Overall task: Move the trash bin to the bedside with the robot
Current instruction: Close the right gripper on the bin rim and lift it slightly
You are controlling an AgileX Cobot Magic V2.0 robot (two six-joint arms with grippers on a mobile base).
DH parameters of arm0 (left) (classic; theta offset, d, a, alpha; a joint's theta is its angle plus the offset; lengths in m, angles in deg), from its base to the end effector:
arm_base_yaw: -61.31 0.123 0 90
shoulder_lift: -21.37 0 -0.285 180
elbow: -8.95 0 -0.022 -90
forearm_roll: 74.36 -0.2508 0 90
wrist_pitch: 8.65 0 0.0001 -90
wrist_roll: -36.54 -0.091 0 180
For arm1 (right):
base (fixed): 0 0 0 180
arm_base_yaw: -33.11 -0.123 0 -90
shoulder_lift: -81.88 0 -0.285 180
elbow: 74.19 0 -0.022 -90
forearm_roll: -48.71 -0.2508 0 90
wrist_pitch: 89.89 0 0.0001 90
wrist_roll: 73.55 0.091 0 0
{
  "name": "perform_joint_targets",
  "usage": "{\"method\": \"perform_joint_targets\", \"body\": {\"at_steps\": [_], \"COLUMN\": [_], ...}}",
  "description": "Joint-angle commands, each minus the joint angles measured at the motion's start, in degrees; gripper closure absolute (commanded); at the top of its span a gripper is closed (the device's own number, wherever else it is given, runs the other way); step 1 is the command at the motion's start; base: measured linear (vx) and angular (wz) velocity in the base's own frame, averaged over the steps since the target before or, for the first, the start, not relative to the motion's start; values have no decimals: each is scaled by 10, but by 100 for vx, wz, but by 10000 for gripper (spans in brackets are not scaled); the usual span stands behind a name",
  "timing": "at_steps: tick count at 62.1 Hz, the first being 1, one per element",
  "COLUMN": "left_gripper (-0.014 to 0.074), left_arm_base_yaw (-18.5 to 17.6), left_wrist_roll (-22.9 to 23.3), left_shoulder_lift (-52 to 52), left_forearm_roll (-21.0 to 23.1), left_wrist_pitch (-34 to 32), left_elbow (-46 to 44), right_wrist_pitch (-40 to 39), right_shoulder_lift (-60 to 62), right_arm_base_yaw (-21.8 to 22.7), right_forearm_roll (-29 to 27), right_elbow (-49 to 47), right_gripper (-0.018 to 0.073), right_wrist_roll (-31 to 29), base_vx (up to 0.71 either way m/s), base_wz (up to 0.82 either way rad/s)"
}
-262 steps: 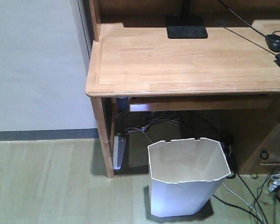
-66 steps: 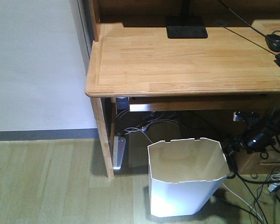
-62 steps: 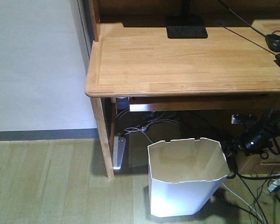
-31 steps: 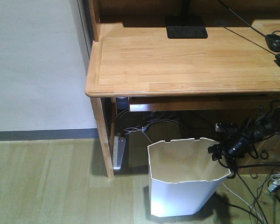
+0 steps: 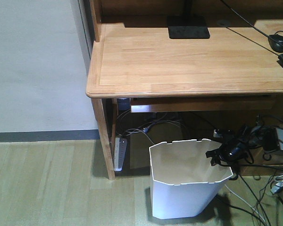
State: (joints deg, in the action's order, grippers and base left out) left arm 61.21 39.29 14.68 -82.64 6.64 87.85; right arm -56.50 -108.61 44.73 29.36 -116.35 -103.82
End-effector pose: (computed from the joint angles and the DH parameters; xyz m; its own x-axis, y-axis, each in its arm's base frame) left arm 0.0546 0.0034 0.1804 -0.1886 0.0916 -0.9778 -0.0184 0.9951 0.0968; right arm 0.4247 -0.0704 -0.2203 -0.9985 -0.0363 -0.0404 -0.0429 0.9831 0.1779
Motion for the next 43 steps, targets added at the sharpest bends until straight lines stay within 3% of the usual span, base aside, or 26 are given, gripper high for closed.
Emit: {"method": "perform_joint_targets", "body": {"at_steps": [1, 4, 12, 22, 35, 43], "left_gripper": [602, 602, 602, 602, 602, 602], "left_arm_base_yaw": [-4, -4, -4, -4, -4, -4], "left_wrist_roll": [5, 5, 5, 5, 5, 5], "left_shoulder_lift": [6, 6, 6, 6, 6, 6], "left_forearm_roll": [2, 2, 2, 2, 2, 2], "left_wrist_pitch": [-42, -42, -42, -42, -42, -42], "left_elbow": [17, 17, 17, 17, 17, 17], "right_wrist_pitch": [52, 65, 97, 100, 27, -20], "right_shoulder_lift": [26, 26, 36, 66, 165, 241], "right_arm_base_yaw": [3, 3, 3, 3, 3, 3], "right_forearm_roll": [-37, -64, -153, -205, -243, -304], "right_elbow": [-31, -34, -34, 6, 158, 276], "right_gripper": [487, 576, 568, 565, 565, 565], "right_wrist_roll": [-28, -62, -147, -165, -228, -301], "base_vx": [0, 0, 0, 0, 0, 0], "base_wz": [0, 0, -1, -2, 0, 0]}}
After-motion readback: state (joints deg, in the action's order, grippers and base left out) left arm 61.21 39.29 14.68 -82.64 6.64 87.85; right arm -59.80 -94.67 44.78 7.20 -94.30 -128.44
